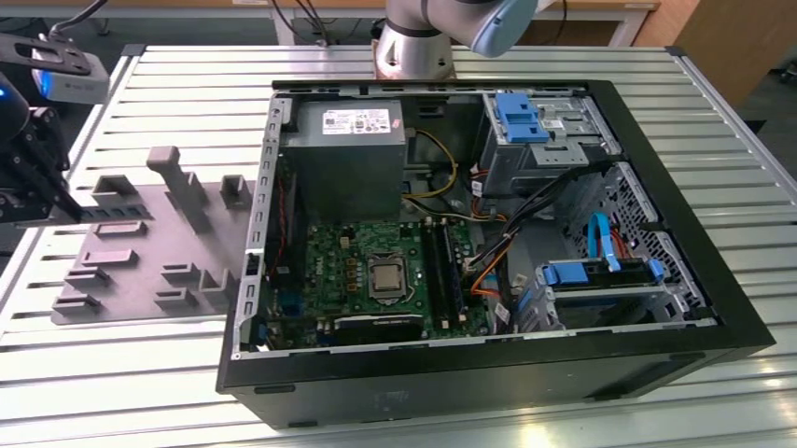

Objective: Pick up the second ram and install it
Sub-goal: 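Pick up the second ram and move it above second insertion slot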

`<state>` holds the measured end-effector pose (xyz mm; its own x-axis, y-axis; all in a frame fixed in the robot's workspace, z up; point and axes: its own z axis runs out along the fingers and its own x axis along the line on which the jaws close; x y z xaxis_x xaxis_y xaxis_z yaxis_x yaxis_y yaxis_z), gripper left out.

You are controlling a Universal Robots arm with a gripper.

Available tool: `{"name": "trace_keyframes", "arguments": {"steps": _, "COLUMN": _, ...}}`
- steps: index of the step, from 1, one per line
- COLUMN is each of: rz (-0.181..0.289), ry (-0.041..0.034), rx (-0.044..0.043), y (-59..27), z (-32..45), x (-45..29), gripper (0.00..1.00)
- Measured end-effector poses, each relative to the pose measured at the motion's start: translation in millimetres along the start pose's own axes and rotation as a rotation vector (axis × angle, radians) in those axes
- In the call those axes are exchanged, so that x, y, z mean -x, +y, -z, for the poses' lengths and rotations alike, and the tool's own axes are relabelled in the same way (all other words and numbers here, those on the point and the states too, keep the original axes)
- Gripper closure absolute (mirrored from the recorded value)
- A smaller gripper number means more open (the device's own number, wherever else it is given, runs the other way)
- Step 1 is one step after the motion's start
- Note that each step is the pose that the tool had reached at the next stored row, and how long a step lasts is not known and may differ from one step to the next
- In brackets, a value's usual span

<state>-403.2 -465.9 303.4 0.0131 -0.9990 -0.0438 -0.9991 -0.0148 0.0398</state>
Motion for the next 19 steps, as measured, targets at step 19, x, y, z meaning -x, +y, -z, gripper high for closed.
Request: {"name": "trace_keyframes", "arguments": {"steps": 19, "rz": 0.0, "ry": 0.0, "rx": 0.0, "y": 0.9, "z": 21.6, "x": 2.1, "gripper": 0.86}}
